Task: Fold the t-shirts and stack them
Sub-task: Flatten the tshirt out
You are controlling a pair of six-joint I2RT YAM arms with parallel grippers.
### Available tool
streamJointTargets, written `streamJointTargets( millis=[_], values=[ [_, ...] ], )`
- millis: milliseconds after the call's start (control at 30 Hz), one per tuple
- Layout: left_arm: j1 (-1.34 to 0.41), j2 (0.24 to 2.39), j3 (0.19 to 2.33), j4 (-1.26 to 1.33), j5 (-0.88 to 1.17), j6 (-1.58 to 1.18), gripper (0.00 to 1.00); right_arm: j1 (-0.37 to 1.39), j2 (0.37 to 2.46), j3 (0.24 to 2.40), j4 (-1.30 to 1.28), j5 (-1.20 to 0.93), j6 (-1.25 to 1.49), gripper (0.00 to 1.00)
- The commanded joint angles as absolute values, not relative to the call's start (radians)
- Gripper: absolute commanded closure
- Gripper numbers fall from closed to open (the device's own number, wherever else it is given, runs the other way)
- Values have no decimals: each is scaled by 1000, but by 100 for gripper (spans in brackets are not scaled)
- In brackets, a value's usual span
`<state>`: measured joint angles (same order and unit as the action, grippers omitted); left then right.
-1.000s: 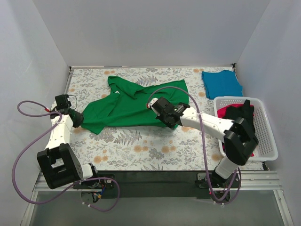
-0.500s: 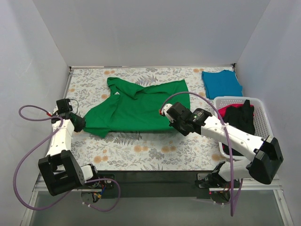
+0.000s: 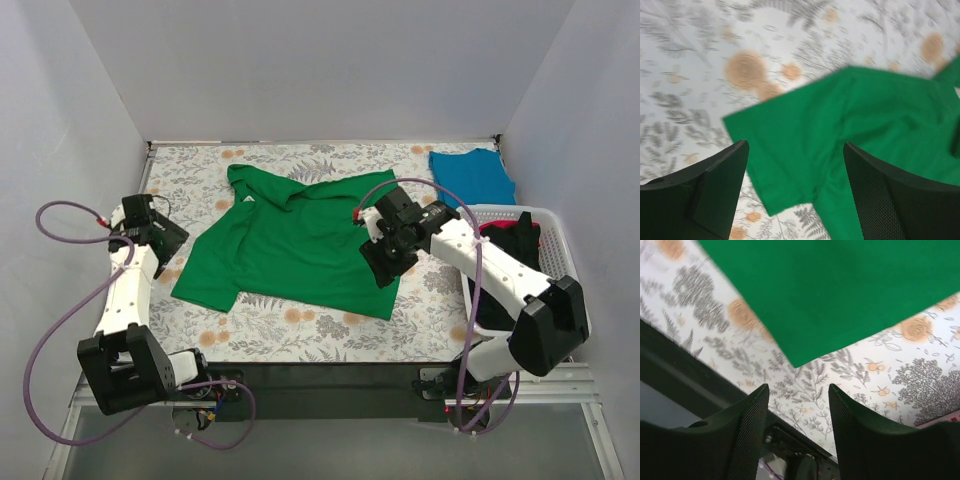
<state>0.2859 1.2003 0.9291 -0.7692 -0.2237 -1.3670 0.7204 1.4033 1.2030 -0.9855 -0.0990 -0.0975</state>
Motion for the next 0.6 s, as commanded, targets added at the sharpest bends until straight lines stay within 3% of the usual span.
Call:
streamJointTargets(
  millis=[0, 167, 567],
  values=[
    [171, 1268, 982, -703, -77, -1333, 25, 571, 1445, 1183, -849, -163, 21, 43],
    [-63, 1408, 1006, -617, -22, -1390, 29, 463, 1552, 1154, -625, -130, 115, 43],
    [-106, 1710, 1104, -489, -5, -1403, 51, 361, 1893, 1259, -393, -104, 213, 44]
  ],
)
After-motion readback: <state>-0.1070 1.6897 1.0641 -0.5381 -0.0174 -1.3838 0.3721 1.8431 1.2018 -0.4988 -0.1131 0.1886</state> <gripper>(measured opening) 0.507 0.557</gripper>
